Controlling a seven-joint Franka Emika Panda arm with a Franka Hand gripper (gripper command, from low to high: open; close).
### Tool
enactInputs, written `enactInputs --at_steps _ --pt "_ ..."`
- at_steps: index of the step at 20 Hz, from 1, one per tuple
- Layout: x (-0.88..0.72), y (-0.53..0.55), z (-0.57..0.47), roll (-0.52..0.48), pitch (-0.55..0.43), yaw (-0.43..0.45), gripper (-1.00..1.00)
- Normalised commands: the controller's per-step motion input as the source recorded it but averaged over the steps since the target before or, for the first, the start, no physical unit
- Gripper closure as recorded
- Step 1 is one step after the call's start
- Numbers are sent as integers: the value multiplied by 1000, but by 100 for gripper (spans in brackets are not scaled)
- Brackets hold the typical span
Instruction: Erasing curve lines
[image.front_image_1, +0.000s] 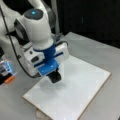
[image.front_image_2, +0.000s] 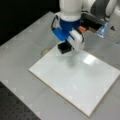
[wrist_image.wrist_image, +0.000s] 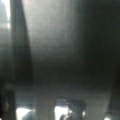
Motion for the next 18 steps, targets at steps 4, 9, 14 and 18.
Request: enactInputs --at_steps 4,9,14,18 --pt "137 -70 148 -97 241 741 100" --pt "120 22 189 -44 205 404 100" --pt "114 38 149 -22 166 206 100" --pt "129 -140 194 -4 212 314 100"
